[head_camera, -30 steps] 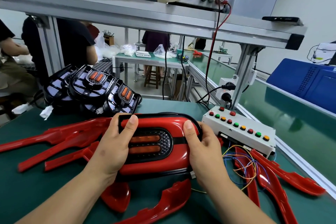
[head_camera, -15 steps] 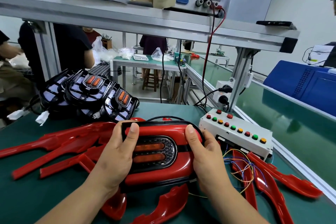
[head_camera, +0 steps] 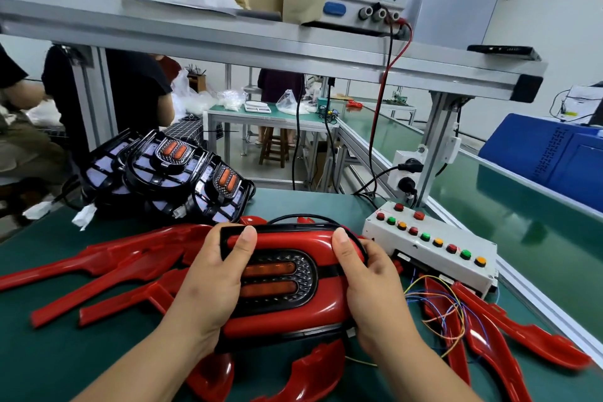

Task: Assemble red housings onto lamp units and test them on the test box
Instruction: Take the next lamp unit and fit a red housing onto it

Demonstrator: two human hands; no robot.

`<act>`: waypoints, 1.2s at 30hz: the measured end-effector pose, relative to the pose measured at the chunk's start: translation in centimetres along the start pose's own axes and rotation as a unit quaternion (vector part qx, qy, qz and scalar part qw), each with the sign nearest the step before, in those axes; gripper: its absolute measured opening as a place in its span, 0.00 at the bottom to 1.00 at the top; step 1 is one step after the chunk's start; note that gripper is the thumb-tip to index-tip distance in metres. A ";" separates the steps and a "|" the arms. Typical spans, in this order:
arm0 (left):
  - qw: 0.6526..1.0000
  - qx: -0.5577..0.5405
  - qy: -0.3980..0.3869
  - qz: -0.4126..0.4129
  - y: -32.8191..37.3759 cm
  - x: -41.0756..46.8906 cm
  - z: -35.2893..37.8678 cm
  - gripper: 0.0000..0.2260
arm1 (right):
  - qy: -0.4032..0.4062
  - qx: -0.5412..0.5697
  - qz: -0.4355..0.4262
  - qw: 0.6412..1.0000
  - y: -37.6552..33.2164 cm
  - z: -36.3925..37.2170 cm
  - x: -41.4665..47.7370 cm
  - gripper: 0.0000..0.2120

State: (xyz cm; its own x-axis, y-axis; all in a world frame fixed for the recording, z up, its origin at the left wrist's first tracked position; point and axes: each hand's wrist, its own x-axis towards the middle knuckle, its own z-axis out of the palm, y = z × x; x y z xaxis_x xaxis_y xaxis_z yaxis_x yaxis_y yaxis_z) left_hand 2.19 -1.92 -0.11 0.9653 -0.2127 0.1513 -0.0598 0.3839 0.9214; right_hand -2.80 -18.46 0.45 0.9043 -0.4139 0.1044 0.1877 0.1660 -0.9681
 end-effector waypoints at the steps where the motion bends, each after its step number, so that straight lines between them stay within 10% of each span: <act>1: 1.000 0.001 -0.002 -0.009 0.0 0.1 0.0 0.17 | -0.001 -0.004 0.013 1.000 0.0 0.0 0.0 0.26; 7: 0.998 -0.012 0.006 -0.067 0.3 0.5 -0.6 0.17 | -0.057 0.039 0.115 0.991 -0.8 -0.8 0.1 0.30; 18: 0.997 -0.016 0.011 -0.069 0.4 0.9 -1.0 0.23 | -0.091 0.091 0.027 0.991 -0.1 -0.6 -0.4 0.23; 36: 0.989 -0.064 0.029 -0.129 0.3 0.3 -0.1 0.18 | -0.007 -0.173 -0.066 0.983 1.4 -0.9 0.3 0.35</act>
State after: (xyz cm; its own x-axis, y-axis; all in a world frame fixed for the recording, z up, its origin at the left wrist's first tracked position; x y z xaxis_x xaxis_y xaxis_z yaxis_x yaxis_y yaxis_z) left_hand 2.47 -1.76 0.16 0.9574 -0.2685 -0.1066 0.2191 0.4344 0.8737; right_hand -2.57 -19.14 -1.11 0.8862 -0.3989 0.2357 0.1648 -0.2040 -0.9650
